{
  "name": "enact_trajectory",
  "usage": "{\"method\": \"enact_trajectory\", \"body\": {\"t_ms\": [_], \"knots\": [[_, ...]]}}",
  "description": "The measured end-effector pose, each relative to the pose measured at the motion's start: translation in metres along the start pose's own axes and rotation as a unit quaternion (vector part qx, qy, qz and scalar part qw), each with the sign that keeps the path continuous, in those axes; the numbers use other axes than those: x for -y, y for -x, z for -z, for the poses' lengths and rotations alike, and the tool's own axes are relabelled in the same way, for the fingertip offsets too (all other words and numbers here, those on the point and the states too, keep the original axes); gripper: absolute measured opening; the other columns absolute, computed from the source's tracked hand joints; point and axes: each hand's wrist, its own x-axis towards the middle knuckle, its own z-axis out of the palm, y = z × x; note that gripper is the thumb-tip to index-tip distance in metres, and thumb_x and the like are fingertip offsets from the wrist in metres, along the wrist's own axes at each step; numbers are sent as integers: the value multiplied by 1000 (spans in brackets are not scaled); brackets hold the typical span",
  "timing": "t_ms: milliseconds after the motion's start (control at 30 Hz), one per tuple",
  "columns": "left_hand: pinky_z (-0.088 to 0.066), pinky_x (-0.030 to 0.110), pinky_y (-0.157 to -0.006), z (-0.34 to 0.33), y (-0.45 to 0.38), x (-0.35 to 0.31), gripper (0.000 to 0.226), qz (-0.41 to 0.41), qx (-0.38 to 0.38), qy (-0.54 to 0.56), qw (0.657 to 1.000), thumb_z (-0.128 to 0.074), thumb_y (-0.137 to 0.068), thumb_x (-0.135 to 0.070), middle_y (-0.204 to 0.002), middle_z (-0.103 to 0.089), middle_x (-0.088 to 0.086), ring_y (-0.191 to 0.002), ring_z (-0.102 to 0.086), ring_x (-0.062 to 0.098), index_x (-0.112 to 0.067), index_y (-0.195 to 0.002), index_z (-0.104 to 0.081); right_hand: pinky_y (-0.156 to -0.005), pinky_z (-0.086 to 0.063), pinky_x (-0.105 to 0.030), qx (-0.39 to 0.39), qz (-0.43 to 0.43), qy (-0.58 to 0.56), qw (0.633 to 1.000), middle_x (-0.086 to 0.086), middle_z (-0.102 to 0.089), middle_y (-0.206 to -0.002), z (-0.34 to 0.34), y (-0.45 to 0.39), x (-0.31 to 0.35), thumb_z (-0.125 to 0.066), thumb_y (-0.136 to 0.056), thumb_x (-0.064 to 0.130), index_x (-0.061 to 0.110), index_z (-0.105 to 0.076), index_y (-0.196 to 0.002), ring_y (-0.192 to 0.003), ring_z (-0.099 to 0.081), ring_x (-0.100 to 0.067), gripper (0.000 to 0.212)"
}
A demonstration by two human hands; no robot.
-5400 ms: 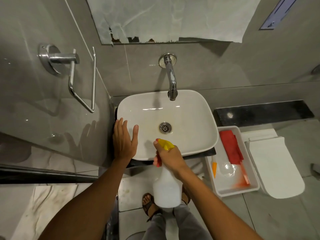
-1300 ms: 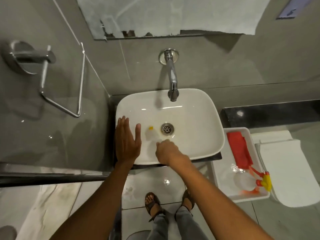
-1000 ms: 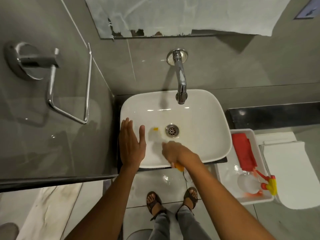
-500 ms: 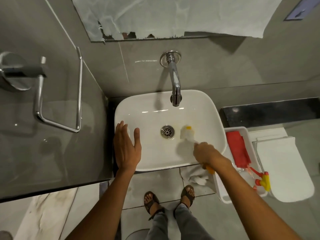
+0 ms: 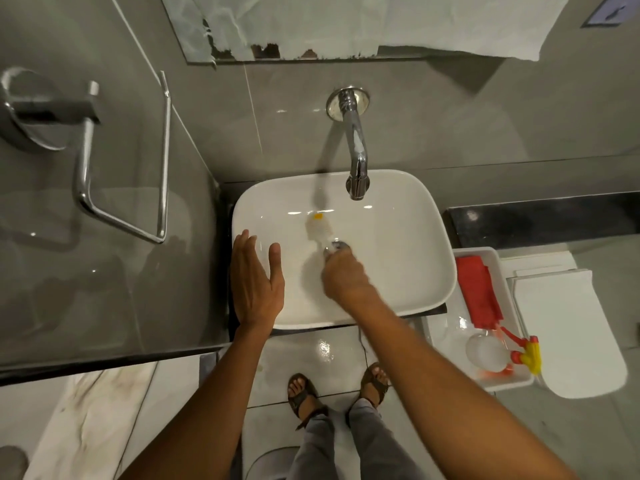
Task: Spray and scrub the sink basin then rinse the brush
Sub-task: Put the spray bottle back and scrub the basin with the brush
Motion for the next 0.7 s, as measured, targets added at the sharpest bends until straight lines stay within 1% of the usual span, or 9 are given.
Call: {"method": "enact_trajectory", "body": {"t_ms": [100,200,267,300,367,400,467,567,700], "knots": [[-34,43,-131,0,1,0,87,-1,2,3,1000,-17,-107,-75,-171,-42,8,-159,-39,28,-10,-156,-48,-105,-49,-40,6,-1,165,986,-20,-53,-142,30,-12,-38,-45,-104,14,2,-48,-143,-132,-58,-35,41],[-34,44,-130,2,1,-1,88,-6,0,-1,1000,-16,-107,-74,-170,-43,9,-159,-40,28,-9,-155,-49,-84,-50,-34,85,6,243,966,-20,-61,-131,51,7,-72,-37,-105,9,2,-57,-138,-110,-65,-34,39],[-35,44,-130,2,1,-1,88,-7,-2,-2,1000,-16,-107,-74,-170,-43,9,-159,-40,29,-8,-154,-50,-77,-48,-33,147,26,258,955,-17,-67,-109,56,32,-77,-36,-109,11,0,-59,-132,-93,-65,-30,35],[-35,43,-130,2,1,-1,88,-6,-1,0,1000,-15,-107,-75,-170,-43,9,-159,-40,28,-9,-155,-49,-75,-50,-36,174,41,248,952,-13,-64,-94,53,45,-75,-35,-111,13,1,-60,-126,-86,-63,-28,32],[-34,43,-131,3,2,-2,89,0,0,9,1000,-14,-106,-76,-171,-42,7,-159,-40,28,-10,-156,-48,-74,-54,-41,230,81,220,944,-6,-53,-76,42,67,-61,-34,-112,14,12,-55,-103,-79,-63,-30,23],[-34,43,-131,3,2,-2,90,2,0,14,1000,-14,-105,-77,-171,-41,7,-159,-39,27,-11,-157,-47,-77,-55,-44,251,103,210,939,-8,-52,-77,32,74,-50,-35,-111,12,13,-51,-96,-83,-66,-36,22],[-35,45,-131,2,2,-1,91,7,-3,27,1000,-14,-105,-78,-172,-40,7,-159,-39,27,-12,-159,-45,-80,-56,-44,259,130,181,940,-16,-59,-93,4,78,-25,-36,-108,9,8,-55,-104,-96,-70,-41,19],[-37,46,-130,1,2,0,91,7,-12,39,999,-16,-104,-78,-172,-41,8,-159,-40,28,-11,-159,-45,-88,-53,-40,164,100,113,975,-16,-61,-129,-32,54,9,-47,-105,14,3,-58,-131,-119,-65,-37,30],[-37,45,-129,-1,3,1,88,13,-14,43,999,-18,-105,-78,-171,-41,5,-159,-40,25,-14,-159,-45,-97,-47,-41,20,47,27,998,-20,-60,-141,-10,-3,15,-35,-111,28,0,-47,-142,-132,-58,-39,43]]}}
